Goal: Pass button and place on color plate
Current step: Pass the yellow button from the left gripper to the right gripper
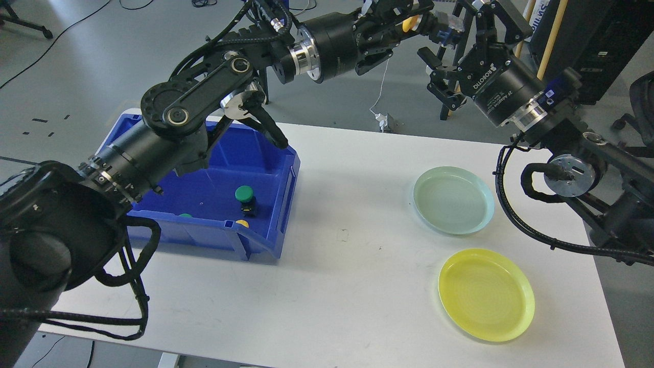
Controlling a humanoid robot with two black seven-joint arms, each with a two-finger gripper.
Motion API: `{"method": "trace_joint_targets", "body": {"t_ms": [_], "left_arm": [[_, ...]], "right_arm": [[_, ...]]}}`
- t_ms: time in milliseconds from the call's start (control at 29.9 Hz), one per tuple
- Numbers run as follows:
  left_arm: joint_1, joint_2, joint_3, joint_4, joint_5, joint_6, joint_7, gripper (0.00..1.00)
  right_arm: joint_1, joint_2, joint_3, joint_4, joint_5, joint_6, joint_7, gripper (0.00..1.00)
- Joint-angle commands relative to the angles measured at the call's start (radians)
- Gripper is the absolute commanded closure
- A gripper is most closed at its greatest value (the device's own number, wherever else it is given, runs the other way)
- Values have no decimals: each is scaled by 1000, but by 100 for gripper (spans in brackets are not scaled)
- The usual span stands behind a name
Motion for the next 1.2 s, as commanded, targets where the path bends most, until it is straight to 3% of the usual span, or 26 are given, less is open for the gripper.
{"method": "trace_joint_targets", "body": {"t_ms": [0,167,301,401,534,668,802,969,1169], "left_arm": [[-6,-1,0,4,-3,0,0,89],[-5,-1,-1,3,-5,0,0,89],[-5,-1,-1,3,-5,0,-2,89],[-3,1,-3,4,-6,0,-2,89],[-3,4,-14,4,-11,0,-2,89],[-3,5,0,4,-46,0,-2,89],[-3,5,0,4,-49,0,0,89],[0,7,0,4,-48,0,0,89],[6,12,0,4,-46,0,0,85]], "right_arm": [[8,2,0,-2,0,-2,0,1],[11,2,0,-3,-12,-10,4,4],[9,19,-9,3,-35,-77,67,22],[12,21,-38,12,-67,-93,70,33],[12,22,-51,23,-72,-93,70,37],[12,28,-52,21,-73,-88,69,65],[20,29,-54,20,-73,-88,60,81],[25,32,-54,12,-72,-88,64,88],[25,29,-55,10,-72,-89,67,90]]}}
